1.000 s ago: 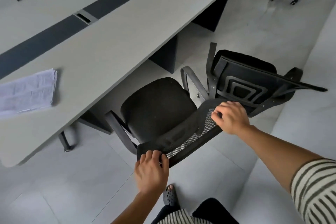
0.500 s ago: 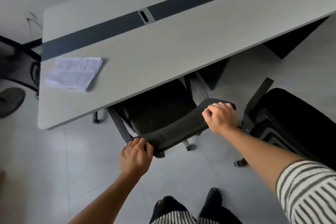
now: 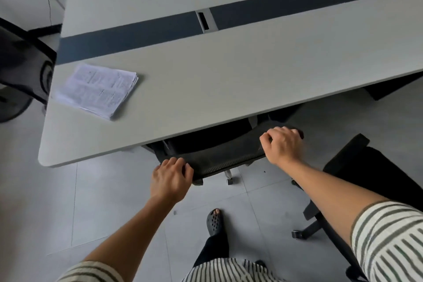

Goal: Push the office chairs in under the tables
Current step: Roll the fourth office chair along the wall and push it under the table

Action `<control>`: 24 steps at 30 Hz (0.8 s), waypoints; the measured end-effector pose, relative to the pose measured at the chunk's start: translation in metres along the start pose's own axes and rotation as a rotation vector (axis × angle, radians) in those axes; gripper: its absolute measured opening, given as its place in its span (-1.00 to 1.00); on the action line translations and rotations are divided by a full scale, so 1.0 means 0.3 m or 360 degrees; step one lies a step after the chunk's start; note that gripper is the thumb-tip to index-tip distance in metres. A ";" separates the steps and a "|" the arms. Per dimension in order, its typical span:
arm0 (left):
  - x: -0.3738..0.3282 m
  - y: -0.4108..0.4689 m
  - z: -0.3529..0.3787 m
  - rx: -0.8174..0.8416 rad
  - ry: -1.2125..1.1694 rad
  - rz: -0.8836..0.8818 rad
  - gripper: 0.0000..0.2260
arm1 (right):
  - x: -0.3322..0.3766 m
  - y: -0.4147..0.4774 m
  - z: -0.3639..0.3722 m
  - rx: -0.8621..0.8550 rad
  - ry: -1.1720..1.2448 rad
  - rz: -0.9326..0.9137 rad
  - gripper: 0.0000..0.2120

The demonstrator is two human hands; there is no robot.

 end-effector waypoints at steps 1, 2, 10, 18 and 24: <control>0.023 0.047 -0.011 -0.0011 0.0006 0.0032 -0.67 | 0.023 0.015 0.007 0.0006 -0.0011 0.0022 -0.62; 0.041 0.092 -0.022 -0.0026 0.0008 0.0065 -0.67 | 0.043 0.033 0.015 0.0013 -0.0021 0.0047 -0.63; 0.048 0.200 -0.024 -0.0053 0.0042 0.0126 -0.75 | 0.044 0.123 0.034 -0.0106 0.0050 0.0027 -0.71; 0.001 0.201 -0.043 0.0024 0.0007 0.0137 -0.72 | 0.016 0.142 0.020 -0.0052 0.0065 0.0080 -0.66; 0.029 0.192 -0.066 0.0141 -0.0042 0.0117 -0.76 | 0.050 0.078 -0.038 0.0120 0.0257 0.0190 -0.62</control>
Point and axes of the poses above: each hand's wrist, its own y-axis towards the middle knuckle, its own z-axis out of the palm, x = y × z, the point moved 4 cm from there along y, towards the middle knuckle, and after that the axes turned 7 degrees about -y, right-handed, at the moved point
